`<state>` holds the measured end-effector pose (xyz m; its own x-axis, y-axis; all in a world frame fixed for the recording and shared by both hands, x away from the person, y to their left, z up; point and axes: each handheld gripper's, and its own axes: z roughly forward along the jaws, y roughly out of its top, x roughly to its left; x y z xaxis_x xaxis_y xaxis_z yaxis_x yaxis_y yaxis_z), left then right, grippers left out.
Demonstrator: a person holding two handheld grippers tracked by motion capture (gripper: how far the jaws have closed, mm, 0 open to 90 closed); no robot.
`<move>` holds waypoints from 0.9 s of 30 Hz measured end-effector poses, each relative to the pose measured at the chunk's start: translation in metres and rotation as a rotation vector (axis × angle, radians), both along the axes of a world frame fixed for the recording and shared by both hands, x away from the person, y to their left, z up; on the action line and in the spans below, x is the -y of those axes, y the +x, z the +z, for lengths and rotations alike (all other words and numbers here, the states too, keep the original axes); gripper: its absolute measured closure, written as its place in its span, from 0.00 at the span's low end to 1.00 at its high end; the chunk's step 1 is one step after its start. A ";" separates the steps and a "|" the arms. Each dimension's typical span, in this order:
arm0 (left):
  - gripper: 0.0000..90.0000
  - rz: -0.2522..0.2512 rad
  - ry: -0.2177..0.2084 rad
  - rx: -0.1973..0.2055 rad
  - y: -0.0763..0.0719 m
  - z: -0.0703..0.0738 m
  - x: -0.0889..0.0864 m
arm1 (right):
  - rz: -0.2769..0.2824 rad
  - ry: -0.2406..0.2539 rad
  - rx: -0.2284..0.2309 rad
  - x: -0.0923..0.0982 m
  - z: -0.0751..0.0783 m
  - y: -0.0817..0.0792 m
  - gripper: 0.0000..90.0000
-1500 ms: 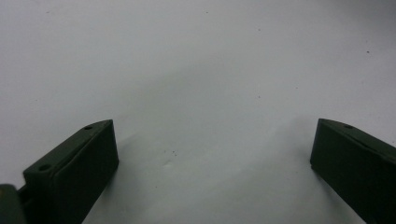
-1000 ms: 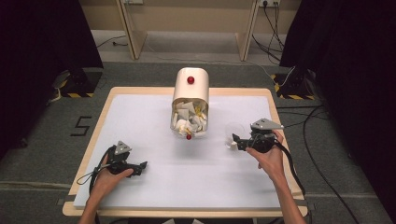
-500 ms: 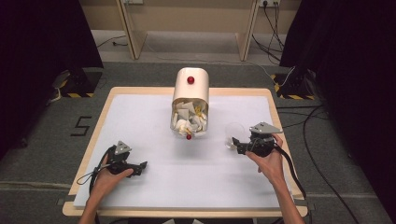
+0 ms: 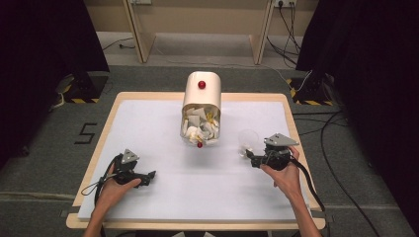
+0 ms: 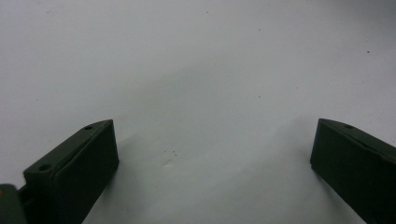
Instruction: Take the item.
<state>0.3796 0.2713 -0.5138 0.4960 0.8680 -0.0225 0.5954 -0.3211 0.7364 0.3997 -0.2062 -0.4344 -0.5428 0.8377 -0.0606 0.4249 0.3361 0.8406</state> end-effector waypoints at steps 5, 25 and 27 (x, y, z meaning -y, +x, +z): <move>0.00 0.000 0.000 0.000 0.000 0.000 0.000 | 0.000 0.001 -0.011 0.005 -0.007 -0.006 0.20; 0.00 0.001 0.005 0.003 0.000 0.000 0.000 | 0.018 -0.024 -0.031 0.006 -0.019 -0.018 0.22; 0.00 0.002 0.003 0.003 0.000 0.000 0.000 | 0.012 -0.022 -0.040 0.008 -0.022 -0.019 0.22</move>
<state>0.3792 0.2709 -0.5138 0.4941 0.8692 -0.0180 0.5939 -0.3223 0.7371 0.3807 -0.2139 -0.4562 -0.5550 0.8299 -0.0568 0.4541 0.3596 0.8151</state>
